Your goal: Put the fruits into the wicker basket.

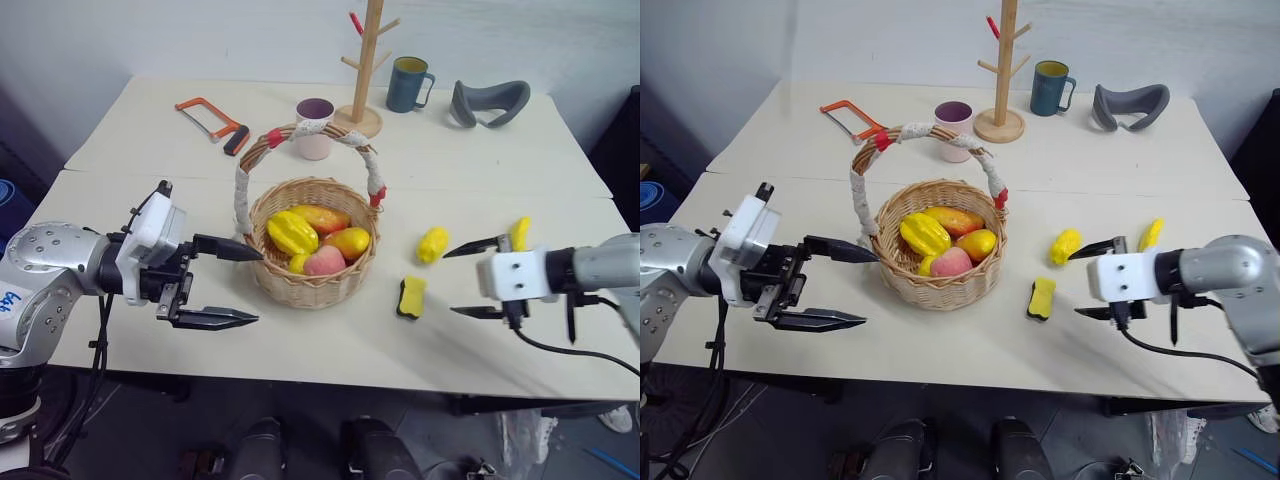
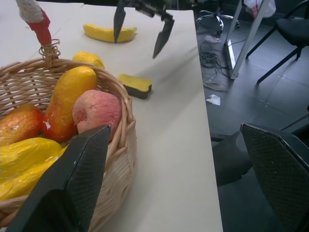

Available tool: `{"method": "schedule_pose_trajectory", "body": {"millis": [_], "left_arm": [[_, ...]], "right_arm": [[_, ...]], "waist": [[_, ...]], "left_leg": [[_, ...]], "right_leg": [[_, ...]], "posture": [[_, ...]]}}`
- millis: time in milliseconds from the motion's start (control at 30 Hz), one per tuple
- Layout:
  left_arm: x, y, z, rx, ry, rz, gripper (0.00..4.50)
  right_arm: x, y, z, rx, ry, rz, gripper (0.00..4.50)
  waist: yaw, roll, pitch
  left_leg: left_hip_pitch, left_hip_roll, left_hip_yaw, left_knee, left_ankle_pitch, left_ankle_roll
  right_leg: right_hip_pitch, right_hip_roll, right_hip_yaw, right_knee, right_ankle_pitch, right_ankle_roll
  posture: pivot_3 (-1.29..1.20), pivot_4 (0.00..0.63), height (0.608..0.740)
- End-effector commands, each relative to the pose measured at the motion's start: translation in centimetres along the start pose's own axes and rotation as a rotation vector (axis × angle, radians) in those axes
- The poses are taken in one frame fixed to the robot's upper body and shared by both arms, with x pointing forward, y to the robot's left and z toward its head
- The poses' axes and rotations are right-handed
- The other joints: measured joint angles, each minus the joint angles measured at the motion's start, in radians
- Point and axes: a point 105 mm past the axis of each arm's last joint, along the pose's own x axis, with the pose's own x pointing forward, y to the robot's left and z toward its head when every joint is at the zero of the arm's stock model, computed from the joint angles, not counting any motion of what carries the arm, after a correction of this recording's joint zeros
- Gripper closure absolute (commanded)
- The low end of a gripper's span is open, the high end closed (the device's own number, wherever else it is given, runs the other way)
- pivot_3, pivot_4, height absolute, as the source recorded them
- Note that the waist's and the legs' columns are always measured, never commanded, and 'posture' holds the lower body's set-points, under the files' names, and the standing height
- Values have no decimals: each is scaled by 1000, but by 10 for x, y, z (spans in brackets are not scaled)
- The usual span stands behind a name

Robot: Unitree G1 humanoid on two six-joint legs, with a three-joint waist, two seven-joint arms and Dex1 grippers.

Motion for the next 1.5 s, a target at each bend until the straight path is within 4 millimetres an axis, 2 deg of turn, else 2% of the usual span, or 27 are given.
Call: {"method": "schedule_pose_trajectory", "body": {"millis": [33, 233, 300, 333, 400, 533, 600, 700, 733, 833, 967, 1033, 1100, 1133, 1233, 1333, 1500], "left_arm": [[4, -1, 10, 44, -9, 1, 0], [7, 4, 17, 74, -18, 32, 0], [9, 4, 20, 74, -23, 26, 0], [11, 2, 21, 72, -24, 12, 0], [14, -1, 21, 67, -27, -11, 0], [21, -3, 21, 73, -32, -24, 0], [23, -4, 24, 74, -52, -30, 0], [25, -4, 26, 77, -60, -40, 0], [25, -4, 26, 78, -59, -44, 0], [28, -3, 27, 79, -63, -56, 0], [35, -4, 32, 80, -102, -93, 0], [37, -5, 34, 74, -125, -106, 0], [40, -5, 36, 70, -146, -120, 0], [40, -5, 36, 70, -151, -124, 0], [46, -4, 39, 84, -175, -136, 0], [49, -2, 42, 89, -197, -143, 0], [52, 0, 42, 106, -190, -158, 0]], "right_arm": [[8, -5, -3, -141, 15, 25, 18], [30, -6, -5, -221, -6, 80, 18], [39, -6, 1, -217, -45, 85, 18], [45, -6, 5, -221, -66, 93, 189], [51, -6, 10, -233, -86, 102, 662], [55, -9, 11, -230, -86, 97, 2066], [52, -7, 9, -221, -79, 94, 2806], [44, -8, 8, -203, -77, 60, 3543], [40, -9, 9, -185, -79, 46, 3675], [21, -9, 12, -110, -96, -10, 3675], [-39, -12, 7, 105, -52, -191, 3675], [-71, -5, -10, 225, 43, -271, 3675], [-101, 11, -33, 344, 166, -336, 3675], [-110, 17, -38, 378, 204, -352, 3675], [-141, 65, -76, 558, 388, -398, 3675], [-148, 89, -102, 724, 454, -526, 3675], [-132, 120, -122, 848, 492, -503, 3675]], "waist": [[-1, 0, 0], [-2, 0, 0], [-2, 0, 0], [-3, 0, 0], [-4, 0, 0], [-2, 0, 0], [-1, 0, 0], [0, 0, 0], [0, 0, 0], [4, 0, 0], [16, 1, 1], [21, 1, 1], [26, 1, 0], [28, 1, 0], [30, 1, 0], [23, 1, 0], [-3, 1, 0]], "left_leg": [[0, 0, 0, 1, 0, 0], [0, 1, 0, 4, 0, 0], [0, 1, 0, 4, 0, 0], [0, 1, 0, 4, 0, 0], [1, 1, 0, 5, 0, 0], [1, 1, 0, 6, 0, 0], [0, 1, 0, 7, 0, 0], [0, 1, -1, 7, 0, 0], [0, 1, -1, 7, 0, 0], [0, 1, -1, 8, 0, 0], [-2, 0, -3, 10, -1, 1], [-2, 0, -3, 10, -1, 1], [0, 1, -3, 10, -1, 1], [0, 1, -3, 10, -1, 1], [2, 0, -3, 10, -1, 2], [2, 0, -4, 10, -2, 2], [10, 0, -1, 6, -1, 1]], "right_leg": [[0, 0, 0, 1, 0, 0], [0, 0, 0, 3, 0, 0], [0, 0, 0, 3, 0, 0], [1, 0, 0, 3, 0, 0], [1, 1, 0, 4, 0, 0], [1, 1, 0, 4, 0, 0], [1, 0, 0, 4, 0, 0], [1, 0, -1, 5, 0, 0], [1, 0, -1, 5, 0, 0], [1, 0, -1, 5, 0, 0], [2, -1, -2, 5, 0, 0], [3, -1, -2, 4, 0, 0], [5, 0, -2, 3, 0, 0], [6, 0, -2, 2, 0, 0], [8, 0, -2, 0, 0, 0], [10, 1, -2, -2, 0, 1], [15, 1, 1, -1, 0, 1]], "posture": [[0, 150, 740], [0, 150, 740], [0, 150, 740], [0, 150, 740], [0, 150, 740], [0, 150, 740], [0, 150, 740], [0, 150, 740], [0, 150, 740], [0, 150, 740], [0, 150, 740], [0, 150, 740], [0, 150, 740], [0, 150, 740], [0, 150, 740], [0, 150, 740], [0, 150, 740]]}}
